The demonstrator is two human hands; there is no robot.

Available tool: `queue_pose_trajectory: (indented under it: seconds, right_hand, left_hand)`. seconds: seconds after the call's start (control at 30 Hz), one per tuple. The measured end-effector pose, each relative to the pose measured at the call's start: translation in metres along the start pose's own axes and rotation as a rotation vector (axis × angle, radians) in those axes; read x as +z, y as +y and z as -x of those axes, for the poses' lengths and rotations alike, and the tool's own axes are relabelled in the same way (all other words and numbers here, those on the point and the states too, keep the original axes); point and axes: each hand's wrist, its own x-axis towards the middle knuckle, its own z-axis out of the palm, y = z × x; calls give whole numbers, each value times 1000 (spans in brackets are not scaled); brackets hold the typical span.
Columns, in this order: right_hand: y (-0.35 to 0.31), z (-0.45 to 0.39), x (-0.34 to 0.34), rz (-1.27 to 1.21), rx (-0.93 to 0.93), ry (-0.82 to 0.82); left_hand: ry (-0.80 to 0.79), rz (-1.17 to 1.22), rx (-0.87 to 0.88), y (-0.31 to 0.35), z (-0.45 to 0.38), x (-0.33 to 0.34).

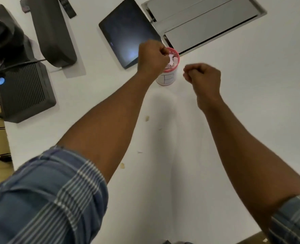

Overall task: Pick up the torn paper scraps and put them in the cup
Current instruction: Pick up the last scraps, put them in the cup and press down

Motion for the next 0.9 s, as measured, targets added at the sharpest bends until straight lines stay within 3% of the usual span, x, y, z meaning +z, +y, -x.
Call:
queue_pose_trajectory:
  seconds: [0.17, 0.37, 0.47, 0.6, 0.73, 0.83, 0.9]
  right_hand:
    - [45, 32, -6, 63, 130, -34]
    - [65, 58, 4, 246, 55, -127]
    - [70, 67, 11, 386, -52, -186]
    - [80, 74, 24, 597, -239, -256]
    - [95, 74, 37, 819, -313, -413]
    - [101, 79, 51, 907, -422, -490]
    - [101, 82, 62, 957, -509, -540]
  left_hand:
    - [-302, -376, 163, 10, -17, 13]
    - [-535, -530, 267, 19, -21, -9]
    - [-481, -485, 271, 19, -17, -29]
    - [-269, -334, 234, -3, -1, -56]
    - [-73, -214, 11, -80, 39, -68]
    - [-53, -196, -160, -142, 73, -62]
    - [-129, -201, -206, -167, 92, -54]
